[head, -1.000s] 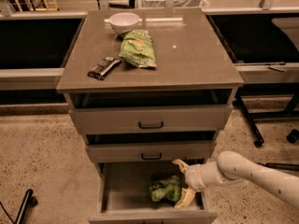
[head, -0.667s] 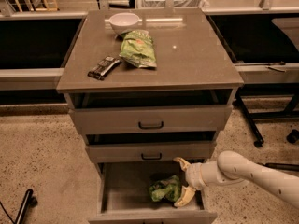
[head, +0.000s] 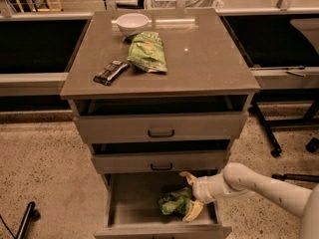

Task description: Pick green rice chip bag from bottom drawer and place on counter

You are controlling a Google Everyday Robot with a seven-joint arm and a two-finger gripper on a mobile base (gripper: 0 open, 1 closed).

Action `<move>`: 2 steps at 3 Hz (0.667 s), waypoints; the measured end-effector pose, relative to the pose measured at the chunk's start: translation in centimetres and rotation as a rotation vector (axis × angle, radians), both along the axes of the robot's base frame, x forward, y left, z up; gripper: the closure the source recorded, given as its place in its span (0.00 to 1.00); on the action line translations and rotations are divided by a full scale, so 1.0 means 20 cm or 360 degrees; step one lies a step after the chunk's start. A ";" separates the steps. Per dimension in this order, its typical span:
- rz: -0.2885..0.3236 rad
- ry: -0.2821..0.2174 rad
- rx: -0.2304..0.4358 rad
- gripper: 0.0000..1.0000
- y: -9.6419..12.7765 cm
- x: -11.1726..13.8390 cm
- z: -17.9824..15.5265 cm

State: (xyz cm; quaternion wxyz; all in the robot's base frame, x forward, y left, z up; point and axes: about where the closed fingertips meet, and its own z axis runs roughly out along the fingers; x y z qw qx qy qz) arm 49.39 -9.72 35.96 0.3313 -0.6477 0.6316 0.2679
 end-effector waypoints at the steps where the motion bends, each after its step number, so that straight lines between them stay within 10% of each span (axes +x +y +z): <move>1: 0.0052 -0.0025 -0.0005 0.00 0.03 0.03 -0.32; 2: 0.0047 -0.0077 -0.0015 0.00 0.07 0.08 -0.56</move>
Offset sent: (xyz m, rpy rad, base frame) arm 0.0260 0.0168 -0.1472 -0.0111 -0.0851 0.0158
